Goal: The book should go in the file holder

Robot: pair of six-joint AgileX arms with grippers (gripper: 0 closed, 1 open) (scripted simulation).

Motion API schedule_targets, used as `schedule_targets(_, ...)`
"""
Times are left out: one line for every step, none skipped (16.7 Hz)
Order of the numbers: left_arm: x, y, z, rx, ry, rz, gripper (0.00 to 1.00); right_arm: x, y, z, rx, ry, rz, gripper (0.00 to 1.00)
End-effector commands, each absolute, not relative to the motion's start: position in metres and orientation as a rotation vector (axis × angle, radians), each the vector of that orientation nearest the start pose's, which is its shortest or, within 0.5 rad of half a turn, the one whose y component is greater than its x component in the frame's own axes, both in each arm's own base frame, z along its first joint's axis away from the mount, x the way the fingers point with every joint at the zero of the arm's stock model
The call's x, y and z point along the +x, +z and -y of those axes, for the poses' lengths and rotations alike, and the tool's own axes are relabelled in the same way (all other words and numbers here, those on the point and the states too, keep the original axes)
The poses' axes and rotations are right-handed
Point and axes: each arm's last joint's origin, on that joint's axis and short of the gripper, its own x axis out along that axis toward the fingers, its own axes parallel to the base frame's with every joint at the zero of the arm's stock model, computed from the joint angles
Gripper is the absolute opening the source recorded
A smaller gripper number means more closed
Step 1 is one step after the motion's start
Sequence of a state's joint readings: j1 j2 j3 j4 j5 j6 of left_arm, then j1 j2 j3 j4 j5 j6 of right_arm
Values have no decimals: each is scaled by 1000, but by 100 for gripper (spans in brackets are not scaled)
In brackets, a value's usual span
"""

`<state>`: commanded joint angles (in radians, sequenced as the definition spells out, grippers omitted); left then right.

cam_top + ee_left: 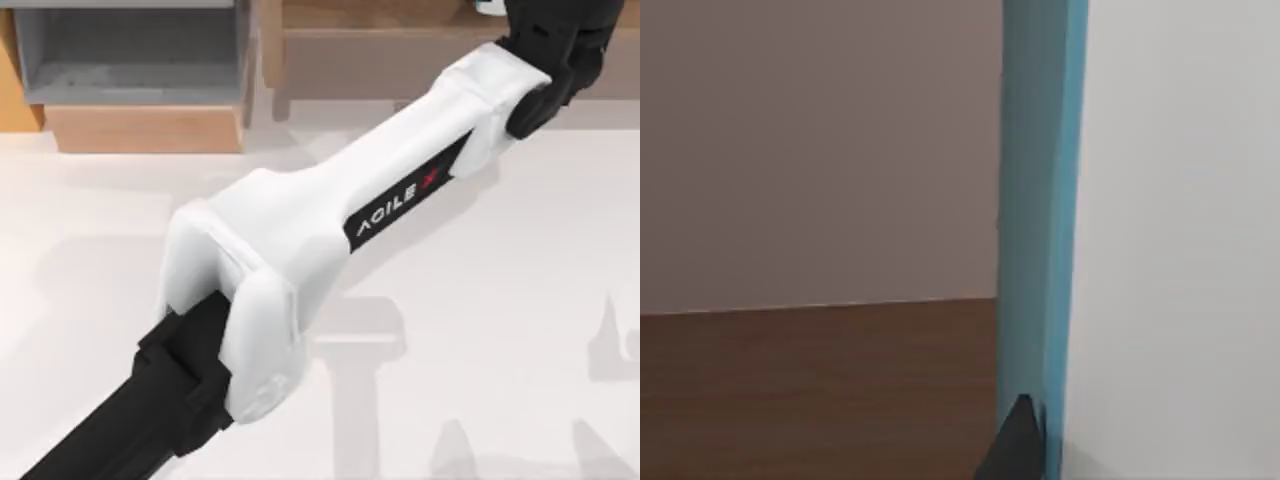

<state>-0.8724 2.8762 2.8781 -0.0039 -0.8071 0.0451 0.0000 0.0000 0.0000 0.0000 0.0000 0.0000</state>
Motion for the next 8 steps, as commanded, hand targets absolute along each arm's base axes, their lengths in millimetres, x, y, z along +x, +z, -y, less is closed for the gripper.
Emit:
schedule_targets(419,236,447,91,-42,-18,0,106,160,1,0,0,0,100)
schedule_targets(418,245,443,158,-51,-39,0,106,160,1,0,0,0,100)
schedule_targets(418,253,438,229,-61,-61,0,106,160,1,0,0,0,100)
schedule_targets(418,262,430,326,-77,-93,0,106,160,1,0,0,0,100)
schedule_targets(417,271,422,422,-94,-125,0,106,160,1,0,0,0,100)
schedule_targets(414,279,414,535,-123,-163,0,106,160,1,0,0,0,100)
schedule_targets(410,287,405,649,-157,-201,0,106,160,1,0,0,0,100)
schedule_targets(404,295,395,764,-201,-238,0,106,160,1,0,0,0,100)
